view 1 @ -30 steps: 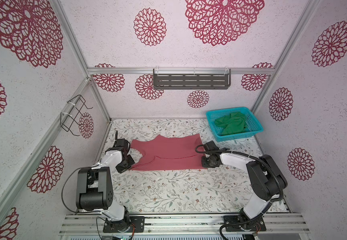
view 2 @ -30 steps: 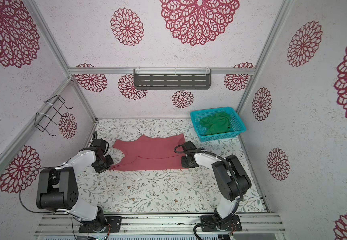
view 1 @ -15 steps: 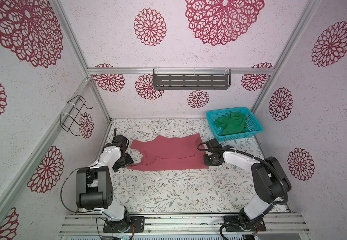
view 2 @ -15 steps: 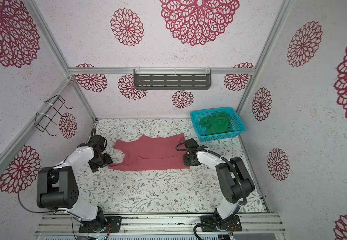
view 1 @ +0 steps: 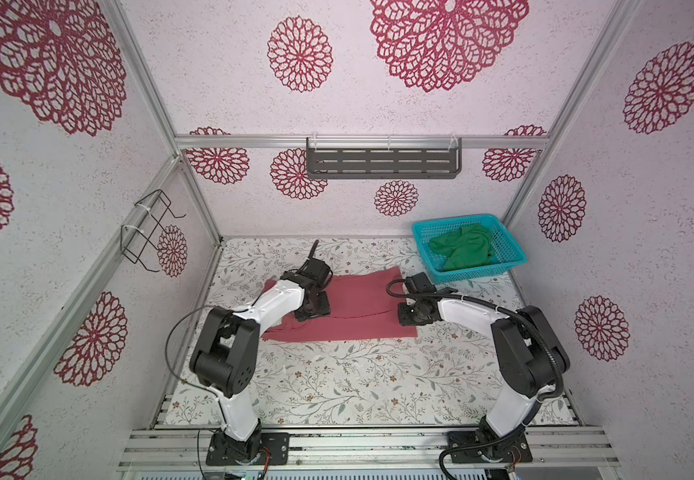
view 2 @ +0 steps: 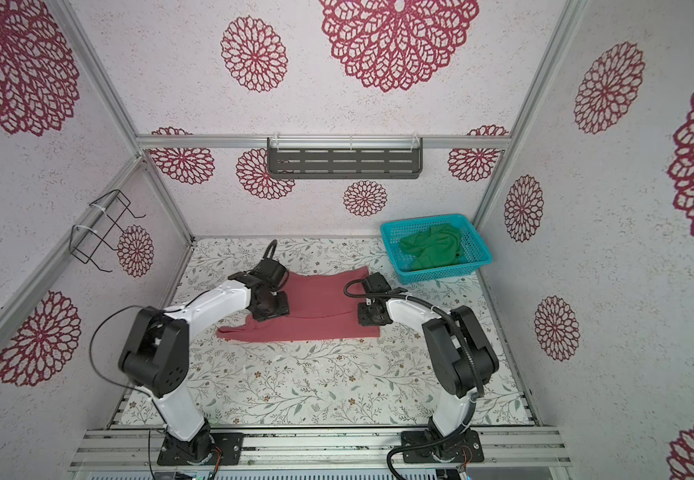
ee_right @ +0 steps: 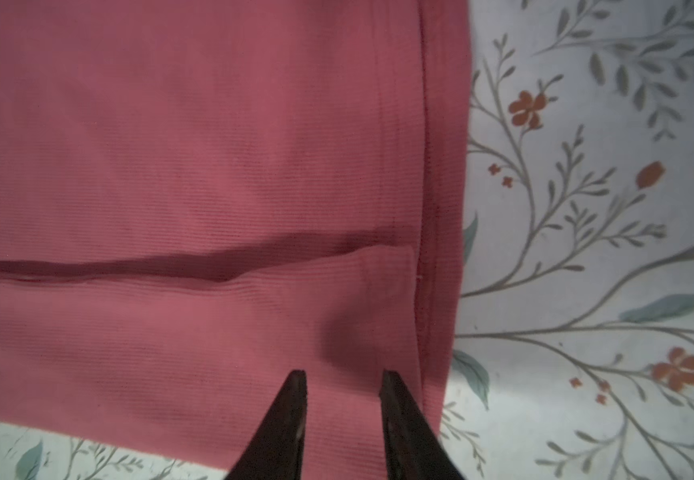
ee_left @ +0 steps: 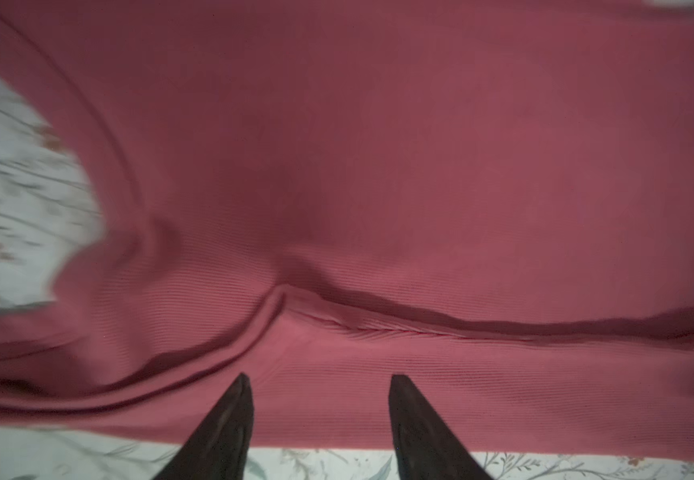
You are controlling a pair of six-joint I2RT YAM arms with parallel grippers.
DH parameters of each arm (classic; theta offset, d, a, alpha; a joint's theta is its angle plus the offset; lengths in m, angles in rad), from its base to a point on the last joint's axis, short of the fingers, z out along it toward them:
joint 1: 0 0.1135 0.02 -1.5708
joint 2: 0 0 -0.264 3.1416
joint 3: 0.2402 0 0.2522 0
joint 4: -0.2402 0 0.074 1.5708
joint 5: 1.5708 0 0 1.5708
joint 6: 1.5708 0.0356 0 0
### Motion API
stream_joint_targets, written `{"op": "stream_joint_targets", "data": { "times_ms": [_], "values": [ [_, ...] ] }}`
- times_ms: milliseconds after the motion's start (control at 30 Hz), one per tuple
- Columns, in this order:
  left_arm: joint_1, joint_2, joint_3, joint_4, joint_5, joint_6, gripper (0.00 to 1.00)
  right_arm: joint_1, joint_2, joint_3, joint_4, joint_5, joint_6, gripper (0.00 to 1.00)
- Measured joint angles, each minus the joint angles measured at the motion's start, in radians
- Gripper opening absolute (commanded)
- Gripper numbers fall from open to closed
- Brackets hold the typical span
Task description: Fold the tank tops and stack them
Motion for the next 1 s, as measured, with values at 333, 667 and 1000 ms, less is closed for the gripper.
{"op": "stream_joint_targets", "data": {
  "times_ms": [333, 667, 1000],
  "values": [
    [-0.023, -0.042, -0.193, 0.151, 0.069, -0.095, 0.54, 0.016, -0.068, -0.137, 0.052, 0.028, 0.034, 0.32],
    [-0.055, -0.357, -0.450, 0.014, 0.128, -0.190, 0.60, 0.103, -0.272, -0.253, -0.160, -0.003, 0.055, 0.37],
    [0.108, -0.187, 0.098, -0.056, 0.073, 0.090, 0.59, -0.017, -0.204, 0.119, -0.188, -0.019, -0.056, 0.38]
  ]
}}
